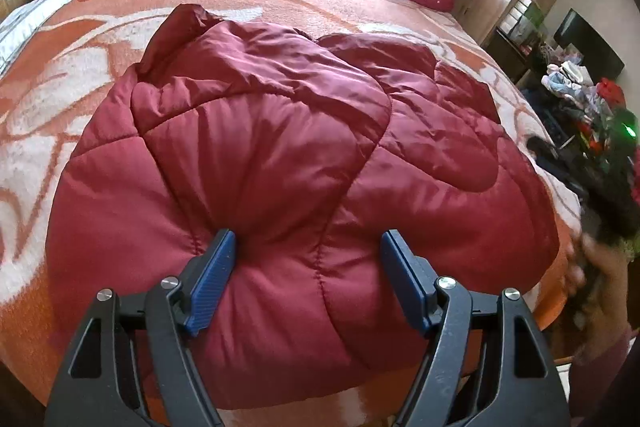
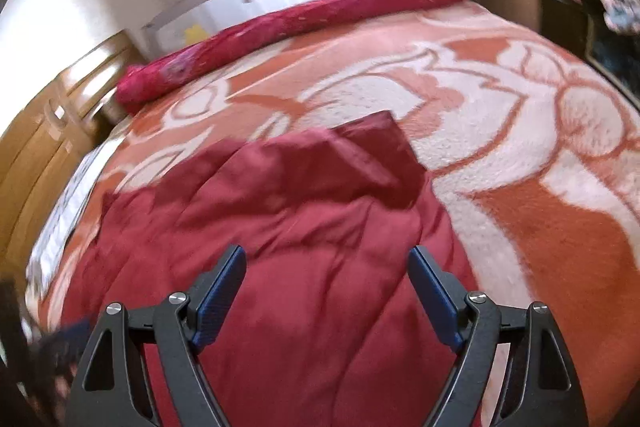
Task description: Fold large clothes
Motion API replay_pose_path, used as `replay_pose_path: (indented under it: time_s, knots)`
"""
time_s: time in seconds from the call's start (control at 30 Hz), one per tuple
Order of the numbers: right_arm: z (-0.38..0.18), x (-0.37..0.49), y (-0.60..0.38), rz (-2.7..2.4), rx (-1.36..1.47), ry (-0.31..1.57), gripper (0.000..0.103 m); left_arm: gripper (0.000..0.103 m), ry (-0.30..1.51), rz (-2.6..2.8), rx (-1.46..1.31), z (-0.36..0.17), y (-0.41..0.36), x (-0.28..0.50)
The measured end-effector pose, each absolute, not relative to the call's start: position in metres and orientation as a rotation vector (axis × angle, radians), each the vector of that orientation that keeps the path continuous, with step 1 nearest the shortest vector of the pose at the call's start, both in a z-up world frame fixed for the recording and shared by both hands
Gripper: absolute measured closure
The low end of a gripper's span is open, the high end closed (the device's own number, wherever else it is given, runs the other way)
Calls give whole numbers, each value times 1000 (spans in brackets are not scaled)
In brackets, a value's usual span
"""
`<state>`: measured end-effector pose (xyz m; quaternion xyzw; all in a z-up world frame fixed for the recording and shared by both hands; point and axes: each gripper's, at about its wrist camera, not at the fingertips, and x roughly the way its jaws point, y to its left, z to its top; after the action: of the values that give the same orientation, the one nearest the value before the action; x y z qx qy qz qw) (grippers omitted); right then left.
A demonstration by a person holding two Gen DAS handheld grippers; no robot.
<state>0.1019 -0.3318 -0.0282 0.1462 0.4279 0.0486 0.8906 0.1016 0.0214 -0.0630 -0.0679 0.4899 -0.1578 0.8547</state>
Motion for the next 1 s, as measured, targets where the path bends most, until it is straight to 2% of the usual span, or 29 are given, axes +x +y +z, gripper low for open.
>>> replay_pose_path:
  time_s: [0.17,0.4,0.6,1.0]
  knots:
    - [-27,74,-300,196,194,912,19,28,1020,-329,-127,-64,19,99]
    - [-49,77,-270,195,102,967,17,28,1020,-325,-122,-64,17,96]
    - [-75,77,-297,142,187,1022,14,28,1016,-300,-99,-66,13,92]
    - [-80,66,-299,111,203,1007,14,26,1007,-284,-63,-64,10,92]
